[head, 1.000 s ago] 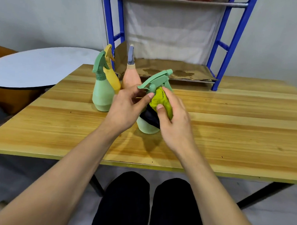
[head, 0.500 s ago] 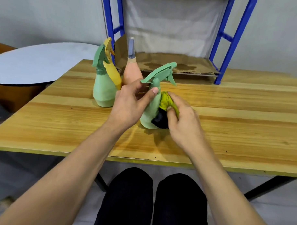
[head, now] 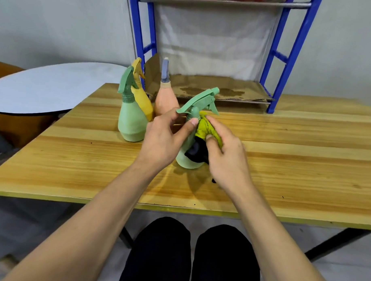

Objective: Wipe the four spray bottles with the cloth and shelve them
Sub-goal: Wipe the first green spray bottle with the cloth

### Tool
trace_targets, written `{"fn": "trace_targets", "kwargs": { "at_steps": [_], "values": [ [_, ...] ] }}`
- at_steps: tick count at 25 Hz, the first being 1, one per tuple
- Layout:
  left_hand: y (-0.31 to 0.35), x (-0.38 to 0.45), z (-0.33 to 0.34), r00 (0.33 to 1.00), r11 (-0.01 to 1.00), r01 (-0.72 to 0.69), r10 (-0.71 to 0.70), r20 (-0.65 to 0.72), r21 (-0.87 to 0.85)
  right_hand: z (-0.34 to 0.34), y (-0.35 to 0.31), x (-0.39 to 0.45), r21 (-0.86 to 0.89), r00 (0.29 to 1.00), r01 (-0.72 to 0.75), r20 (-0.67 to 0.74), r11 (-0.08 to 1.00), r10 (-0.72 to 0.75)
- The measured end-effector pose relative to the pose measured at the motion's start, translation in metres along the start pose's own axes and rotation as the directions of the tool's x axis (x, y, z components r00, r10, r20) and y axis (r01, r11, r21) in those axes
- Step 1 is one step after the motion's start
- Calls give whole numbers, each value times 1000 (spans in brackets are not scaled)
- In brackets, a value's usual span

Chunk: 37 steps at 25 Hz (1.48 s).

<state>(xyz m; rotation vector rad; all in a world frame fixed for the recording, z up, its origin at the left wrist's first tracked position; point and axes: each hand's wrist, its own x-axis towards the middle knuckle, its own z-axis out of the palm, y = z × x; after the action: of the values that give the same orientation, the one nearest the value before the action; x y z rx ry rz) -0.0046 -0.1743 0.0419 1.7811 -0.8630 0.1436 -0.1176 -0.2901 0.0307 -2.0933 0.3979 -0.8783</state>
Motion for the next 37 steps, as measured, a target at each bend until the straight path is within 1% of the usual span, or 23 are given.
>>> {"fn": "trace_targets", "kwargs": {
  "at_steps": [2, 4, 6, 8, 10, 13, 15, 16, 18, 20, 21, 22, 24, 26, 29, 31, 33, 37],
  "values": [
    [-3, 1, 0, 1000, 1000, 7, -7, -7, 4, 6, 0, -2, 28, 999, 50, -19, 998, -50],
    [-2, 2, -1, 1000, 1000, 18, -18, -12, 13, 9, 12, -10, -74, 1000, 11, -19, 997, -12],
    [2, 2, 0, 1000, 999, 26, -26, -5, 25, 7, 23, -21, -224, 997, -76, 6, 972, 79],
    [6, 0, -1, 1000, 998, 25, -24, -12, 54, 5, 28, -26, -274, 995, -76, 43, 959, 91],
    [7, -3, -1, 999, 996, 26, -23, -40, 90, 3, 31, -27, -219, 997, -70, 16, 973, 75],
    [12, -5, 2, 989, 983, 39, -13, -145, 181, -5, 35, -29, -95, 986, -153, -79, 984, 146],
    [18, -5, 4, 984, 976, 91, -58, -168, 196, -6, 35, -32, -54, 986, -161, -53, 985, 158],
    [18, -4, 4, 986, 977, 108, -81, -147, 186, -6, 35, -33, -49, 989, -145, -20, 988, 144],
    [10, -4, -3, 994, 988, 107, -105, -27, 116, -2, 35, -32, -54, 992, -123, 17, 991, 124],
    [-1, -6, -15, 988, 995, 98, -99, 119, 15, -2, 34, -30, -36, 993, -118, -11, 992, 118],
    [-6, -7, -20, 981, 995, 99, -93, 172, -24, -4, 31, -28, 16, 992, -124, -34, 992, 124],
    [-10, -8, -23, 977, 995, 88, -78, 200, -41, -6, 24, -26, 88, 991, -123, -47, 989, 127],
    [-12, -9, -23, 982, 999, 43, -40, 185, -16, -7, 7, -19, 176, 996, -78, -38, 981, 86],
    [-12, -10, -18, 990, 1000, 8, -7, 139, -5, -3, -7, -13, 187, 999, -27, -12, 982, 30],
    [-13, -11, -14, 997, 1000, -1, 3, 83, -19, 2, -6, -8, 153, 1000, -5, 9, 988, 4],
    [-13, -10, -14, 996, 999, 25, -23, 85, -22, 2, 5, -12, 93, 1000, -28, 15, 995, 26],
    [-10, -10, -14, 995, 999, 39, -37, 91, -19, 0, 16, -21, 25, 998, -57, -8, 998, 58],
    [-6, -12, -13, 994, 998, 55, -53, 91, -17, -5, 16, -20, 15, 991, -134, -11, 991, 134]
  ]
}}
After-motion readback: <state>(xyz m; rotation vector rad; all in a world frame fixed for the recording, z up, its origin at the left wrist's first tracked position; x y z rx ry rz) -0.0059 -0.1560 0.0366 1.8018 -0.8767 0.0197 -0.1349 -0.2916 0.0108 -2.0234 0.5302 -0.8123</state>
